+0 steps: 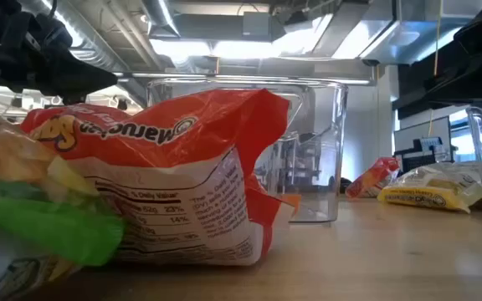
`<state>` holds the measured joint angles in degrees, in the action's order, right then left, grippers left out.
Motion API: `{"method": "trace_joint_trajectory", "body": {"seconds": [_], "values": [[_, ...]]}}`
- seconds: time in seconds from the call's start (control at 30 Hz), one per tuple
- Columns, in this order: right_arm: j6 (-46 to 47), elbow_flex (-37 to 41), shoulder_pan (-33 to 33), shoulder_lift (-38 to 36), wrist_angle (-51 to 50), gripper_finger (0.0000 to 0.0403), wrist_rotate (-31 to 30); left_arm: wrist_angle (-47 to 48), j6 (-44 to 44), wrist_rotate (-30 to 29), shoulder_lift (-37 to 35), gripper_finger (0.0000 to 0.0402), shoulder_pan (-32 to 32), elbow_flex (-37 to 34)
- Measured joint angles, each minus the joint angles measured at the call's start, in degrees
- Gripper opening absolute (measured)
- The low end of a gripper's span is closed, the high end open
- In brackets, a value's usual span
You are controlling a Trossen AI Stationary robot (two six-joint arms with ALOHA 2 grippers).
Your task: Sort Maruchan noodles
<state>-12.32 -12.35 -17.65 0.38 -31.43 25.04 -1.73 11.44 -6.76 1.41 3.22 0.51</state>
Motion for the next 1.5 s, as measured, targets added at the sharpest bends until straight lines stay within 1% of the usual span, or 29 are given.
{"method": "trace_joint_trajectory", "body": {"seconds": [1.4, 1.43, 1.5], "values": [[0.0, -0.01, 0.0, 0.02, 0.01, 0.0012, -0.04, 0.01, 0.0, 0.01, 0.0, 0.0016, 0.02, 0.0], [-0.55, 0.01, 0.0, 0.01, 0.24, 0.0012, -0.86, 0.01, 0.0, 0.01, 0.0, 0.0016, 0.02, 0.0], [-3.06, -0.01, 0.0, 0.0, 2.2, 0.0012, -6.54, 0.01, 0.0, 0.0, 0.0, 0.0016, 0.02, 0.0]]}}
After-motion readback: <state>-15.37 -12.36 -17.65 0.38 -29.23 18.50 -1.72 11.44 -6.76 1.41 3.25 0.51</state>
